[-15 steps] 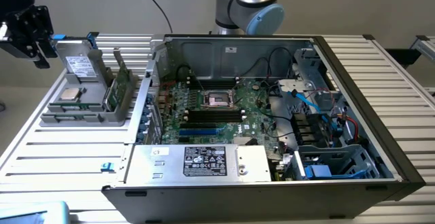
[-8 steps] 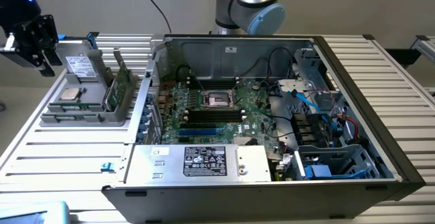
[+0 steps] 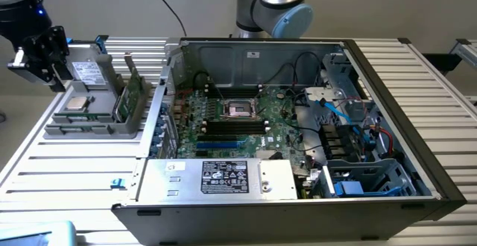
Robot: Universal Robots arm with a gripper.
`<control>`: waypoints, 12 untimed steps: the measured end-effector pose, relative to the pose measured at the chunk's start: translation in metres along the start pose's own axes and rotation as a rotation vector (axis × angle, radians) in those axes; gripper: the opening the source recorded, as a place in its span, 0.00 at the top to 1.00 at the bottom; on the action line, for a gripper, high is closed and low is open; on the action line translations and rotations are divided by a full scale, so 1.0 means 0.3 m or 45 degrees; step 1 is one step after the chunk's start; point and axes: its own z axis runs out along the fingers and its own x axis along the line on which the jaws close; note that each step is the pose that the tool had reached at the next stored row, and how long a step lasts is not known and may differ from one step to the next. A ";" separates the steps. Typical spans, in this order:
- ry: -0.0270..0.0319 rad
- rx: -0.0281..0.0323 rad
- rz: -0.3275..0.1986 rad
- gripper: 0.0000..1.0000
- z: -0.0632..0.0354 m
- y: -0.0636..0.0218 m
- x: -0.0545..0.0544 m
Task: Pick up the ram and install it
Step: 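Pick up the ram and move it above insertion slot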
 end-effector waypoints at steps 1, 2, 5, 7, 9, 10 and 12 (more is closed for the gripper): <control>0.0000 0.0000 0.000 0.57 0.006 -0.001 0.000; 0.0000 0.0000 0.000 0.57 0.012 -0.002 0.000; 0.0000 0.0001 0.000 0.57 0.030 -0.004 0.001; 0.0001 0.0000 0.000 0.57 0.042 -0.004 0.001; 0.0012 0.0000 0.000 0.57 0.054 -0.004 0.001; 0.0022 0.0001 0.000 0.57 0.060 -0.004 0.001; 0.0071 0.0003 0.000 0.57 0.071 -0.002 0.001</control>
